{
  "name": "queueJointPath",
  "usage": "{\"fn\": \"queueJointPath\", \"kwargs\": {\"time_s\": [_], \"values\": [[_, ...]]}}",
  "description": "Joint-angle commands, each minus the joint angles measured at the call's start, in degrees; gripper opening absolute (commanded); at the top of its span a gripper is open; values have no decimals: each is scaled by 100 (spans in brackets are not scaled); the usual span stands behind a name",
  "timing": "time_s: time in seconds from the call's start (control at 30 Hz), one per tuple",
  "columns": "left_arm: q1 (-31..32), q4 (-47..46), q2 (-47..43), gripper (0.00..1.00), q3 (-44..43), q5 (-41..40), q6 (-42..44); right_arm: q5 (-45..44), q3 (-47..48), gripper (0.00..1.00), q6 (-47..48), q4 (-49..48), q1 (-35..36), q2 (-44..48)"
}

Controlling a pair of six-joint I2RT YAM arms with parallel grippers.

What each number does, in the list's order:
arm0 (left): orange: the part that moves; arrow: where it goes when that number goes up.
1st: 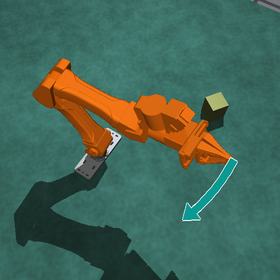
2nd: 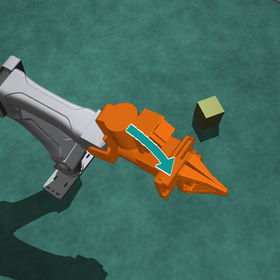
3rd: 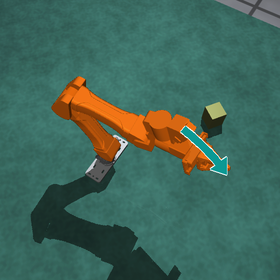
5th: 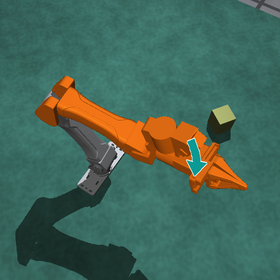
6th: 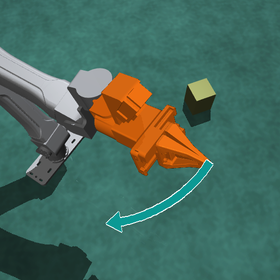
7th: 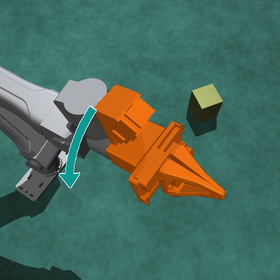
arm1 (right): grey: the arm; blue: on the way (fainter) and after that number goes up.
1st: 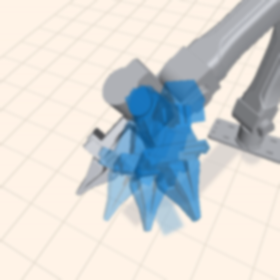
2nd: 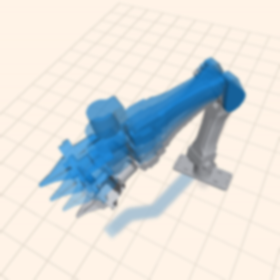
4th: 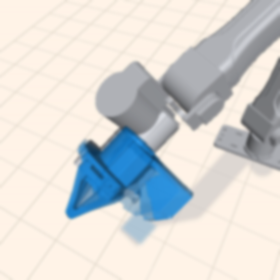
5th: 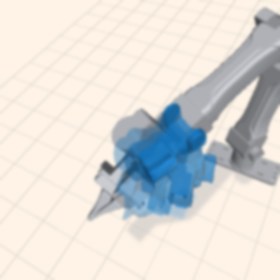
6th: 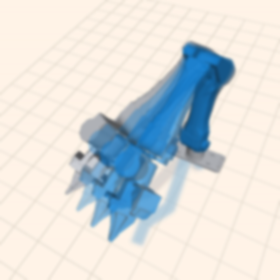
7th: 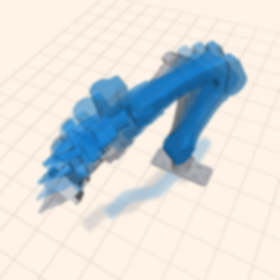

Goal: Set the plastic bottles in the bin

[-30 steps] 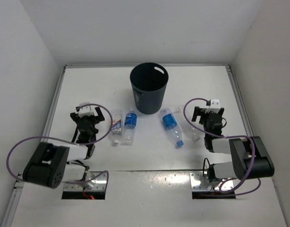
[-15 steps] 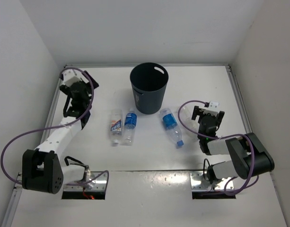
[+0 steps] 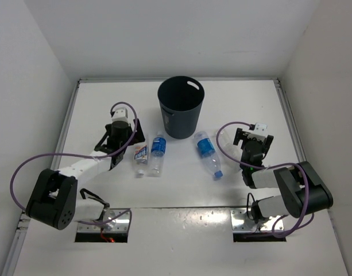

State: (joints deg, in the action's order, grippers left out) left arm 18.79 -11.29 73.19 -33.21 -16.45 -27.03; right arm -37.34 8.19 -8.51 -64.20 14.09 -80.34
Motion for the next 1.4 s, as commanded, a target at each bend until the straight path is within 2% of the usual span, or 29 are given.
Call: {"fn": "queueJointPath", "kwargs": {"time_s": [0.0,0.37,0.63,0.7,0.73,0.87,1.03,1.17,1.27,1.37], "values": [[107,-452,-68,100,244,361,31,-89,8,100,-63,-347,33,0],[336,-567,301,100,447,669,83,-89,8,100,-63,-347,33,0],[336,-515,714,100,394,669,-224,-89,8,100,-63,-295,33,0],[336,-515,767,94,394,669,-286,-89,8,100,-63,-294,33,0],[336,-515,767,85,333,669,-286,-89,8,100,-63,-294,33,0],[336,-287,829,60,-35,258,-286,-89,8,100,-63,-294,33,0],[223,-181,776,48,-843,-174,-233,-89,8,100,-63,-294,33,0],[169,-128,723,39,-2071,-780,21,-89,8,100,-63,-294,33,0],[117,-215,846,36,-2950,-1595,136,-89,8,100,-63,-294,33,53],[117,-356,969,34,-3558,-1809,75,-89,8,100,-63,-294,33,53]]}}
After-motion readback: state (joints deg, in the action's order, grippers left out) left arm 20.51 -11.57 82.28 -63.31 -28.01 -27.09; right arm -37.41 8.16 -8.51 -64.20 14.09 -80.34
